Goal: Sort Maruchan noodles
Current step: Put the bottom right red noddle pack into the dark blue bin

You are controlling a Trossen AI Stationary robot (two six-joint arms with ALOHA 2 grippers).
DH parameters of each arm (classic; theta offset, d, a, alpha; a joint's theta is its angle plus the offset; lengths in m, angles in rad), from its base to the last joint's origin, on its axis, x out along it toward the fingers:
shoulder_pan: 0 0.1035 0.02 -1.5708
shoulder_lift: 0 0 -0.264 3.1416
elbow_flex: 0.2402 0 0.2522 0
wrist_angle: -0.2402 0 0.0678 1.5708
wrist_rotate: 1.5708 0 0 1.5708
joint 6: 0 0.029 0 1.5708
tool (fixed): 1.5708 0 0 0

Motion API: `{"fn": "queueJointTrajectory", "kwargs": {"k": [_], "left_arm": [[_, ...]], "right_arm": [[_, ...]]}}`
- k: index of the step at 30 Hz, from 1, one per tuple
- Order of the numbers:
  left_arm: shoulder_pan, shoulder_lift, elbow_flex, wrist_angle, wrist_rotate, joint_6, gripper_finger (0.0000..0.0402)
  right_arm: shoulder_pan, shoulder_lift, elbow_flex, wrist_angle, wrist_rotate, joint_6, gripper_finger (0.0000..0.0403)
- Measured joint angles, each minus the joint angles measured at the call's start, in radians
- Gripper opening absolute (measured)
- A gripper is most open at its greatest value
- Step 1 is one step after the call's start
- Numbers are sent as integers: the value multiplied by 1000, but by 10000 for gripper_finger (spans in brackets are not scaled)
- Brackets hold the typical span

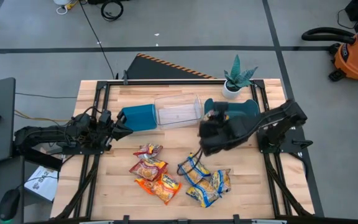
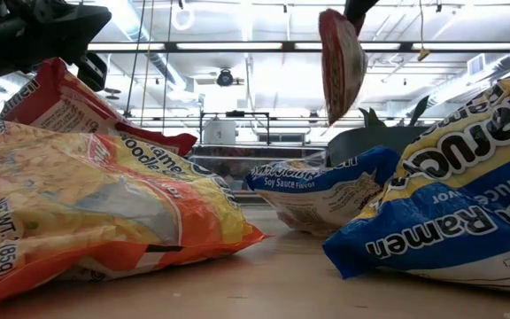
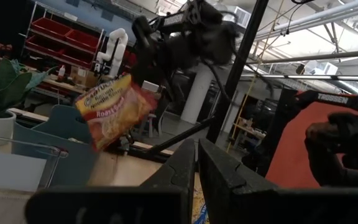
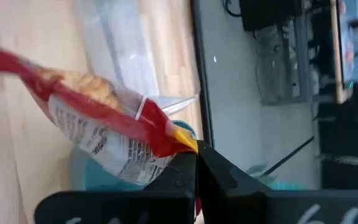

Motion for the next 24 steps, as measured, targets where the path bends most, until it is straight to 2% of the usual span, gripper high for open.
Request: {"fn": "queueJointTrajectory", "kwargs": {"k": [5,12,15,19,24], "left_arm": [[0,0,0,-1,0,0,27],[0,0,0,0,0,0,27],[0,0,0,0,0,0,27],[0,0,0,0,0,0,27],[0,0,0,0,0,0,27]], "right_arm": [[-46,-112,-70,3,2,90,8],[-151,-320,-369,8,-8,278,9],[-211,-386,-505,82,-52,316,9],[-317,-423,-667,302,-165,212,9],[-457,-420,-756,577,-211,1,9]]}}
